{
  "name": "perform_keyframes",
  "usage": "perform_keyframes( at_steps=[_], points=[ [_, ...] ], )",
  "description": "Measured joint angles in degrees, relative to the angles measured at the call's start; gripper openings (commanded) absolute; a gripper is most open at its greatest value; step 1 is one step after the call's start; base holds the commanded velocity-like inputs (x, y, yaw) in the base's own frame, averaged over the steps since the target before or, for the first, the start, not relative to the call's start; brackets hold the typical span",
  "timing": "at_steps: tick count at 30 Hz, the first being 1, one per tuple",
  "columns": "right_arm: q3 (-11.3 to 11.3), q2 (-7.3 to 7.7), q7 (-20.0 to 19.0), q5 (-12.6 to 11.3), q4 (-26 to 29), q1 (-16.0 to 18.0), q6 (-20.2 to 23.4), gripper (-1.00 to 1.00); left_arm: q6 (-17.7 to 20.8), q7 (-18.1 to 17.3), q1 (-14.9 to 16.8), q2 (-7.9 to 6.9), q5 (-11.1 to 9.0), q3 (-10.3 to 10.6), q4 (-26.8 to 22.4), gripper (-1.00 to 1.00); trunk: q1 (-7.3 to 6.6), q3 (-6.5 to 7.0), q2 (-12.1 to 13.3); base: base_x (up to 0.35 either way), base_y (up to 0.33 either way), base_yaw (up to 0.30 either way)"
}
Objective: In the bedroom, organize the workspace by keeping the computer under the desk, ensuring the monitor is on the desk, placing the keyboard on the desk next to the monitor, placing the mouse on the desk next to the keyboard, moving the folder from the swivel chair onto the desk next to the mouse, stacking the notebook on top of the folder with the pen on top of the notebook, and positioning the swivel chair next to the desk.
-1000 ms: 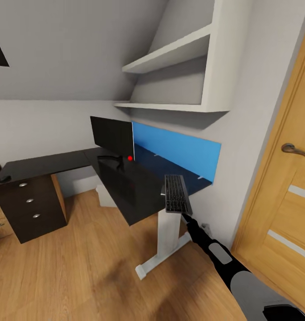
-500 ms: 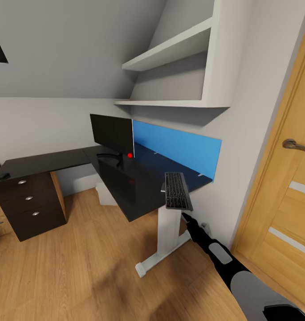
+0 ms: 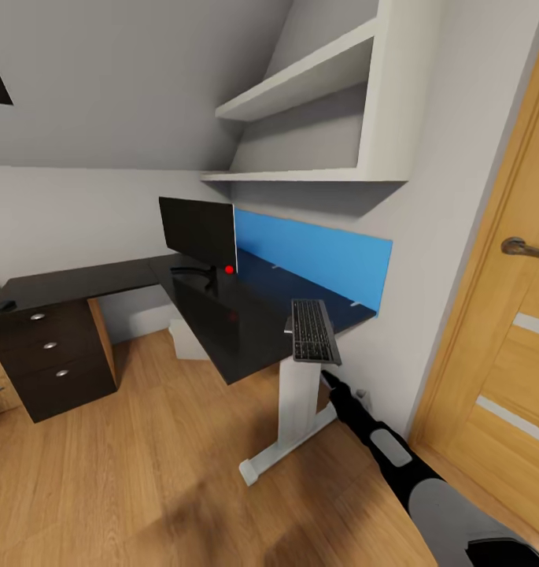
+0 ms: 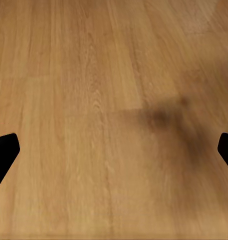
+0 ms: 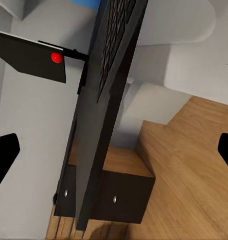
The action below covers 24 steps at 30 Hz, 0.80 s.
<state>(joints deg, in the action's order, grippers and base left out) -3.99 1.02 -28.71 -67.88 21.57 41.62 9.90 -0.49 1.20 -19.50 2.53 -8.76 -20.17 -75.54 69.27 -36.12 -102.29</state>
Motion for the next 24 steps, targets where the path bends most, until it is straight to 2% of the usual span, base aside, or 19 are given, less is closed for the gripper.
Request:
perform_keyframes(
  at_steps=[2,5,9,14,16,17,19,20,22,23,24],
  points=[
    [0.0,0.34,-1.82,0.0,-0.01,0.0,0.07,1.0,0.05,0.0,0.0,0.01,0.01,0.06,0.37,1.0,0.44,-0.36,-0.8,0.0,0.0,0.0],
    [0.05,0.45,-2.32,0.0,-0.01,0.0,0.08,1.0,0.29,0.0,0.0,-0.07,0.03,0.07,0.8,1.0,1.1,-0.9,-2.01,0.0,0.0,0.0],
    [0.07,0.48,-2.47,0.02,-0.01,0.0,0.05,1.0,2.61,0.0,0.0,-0.04,0.16,0.3,0.66,1.0,1.98,-1.62,-3.61,0.0,0.0,0.0],
    [0.02,0.5,-2.48,0.01,-0.01,0.0,0.08,1.0,9.56,0.0,-0.07,0.21,0.18,1.33,-2.28,1.0,3.08,-2.51,-5.61,0.0,0.0,0.0],
    [0.01,0.54,-2.48,0.01,0.01,0.0,0.12,1.0,14.72,0.06,-0.08,0.52,0.15,2.6,-5.55,1.0,3.51,-2.87,-6.42,0.0,0.0,0.0],
    [-0.05,0.57,-2.48,0.03,0.09,0.0,0.91,1.0,22.67,0.22,0.04,0.76,0.03,4.6,-9.83,1.0,3.73,-3.05,-6.82,0.0,0.0,0.0],
    [-0.06,0.57,-2.48,0.05,0.12,0.0,2.07,1.0,27.07,0.28,0.64,0.83,0.01,5.5,-11.92,1.0,4.17,-3.41,-7.62,0.0,0.0,0.0],
    [-0.07,0.58,-2.49,0.1,0.13,0.0,3.51,1.0,30.99,0.3,2.15,0.89,-0.18,6.03,-13.18,1.0,4.39,-3.59,-8.02,0.0,0.0,0.0],
    [-0.06,0.58,-2.49,0.1,0.15,0.0,5.1,1.0,34.85,0.32,4.58,1.0,-0.77,6.35,-13.99,1.0,4.83,-3.95,-8.82,0.0,0.0,0.0],
    [-0.01,0.57,-2.49,0.08,0.15,0.0,6.52,1.0,38.44,0.33,7.22,1.11,-2.06,6.58,-14.29,1.0,5.06,-4.12,-9.22,0.0,0.0,0.0],
    [0.02,0.55,-2.49,0.06,0.16,0.0,7.14,1.0,40.27,0.34,8.78,1.15,-2.91,6.66,-14.16,1.0,5.27,-4.3,-9.62,0.0,0.0,0.0]
  ],
)
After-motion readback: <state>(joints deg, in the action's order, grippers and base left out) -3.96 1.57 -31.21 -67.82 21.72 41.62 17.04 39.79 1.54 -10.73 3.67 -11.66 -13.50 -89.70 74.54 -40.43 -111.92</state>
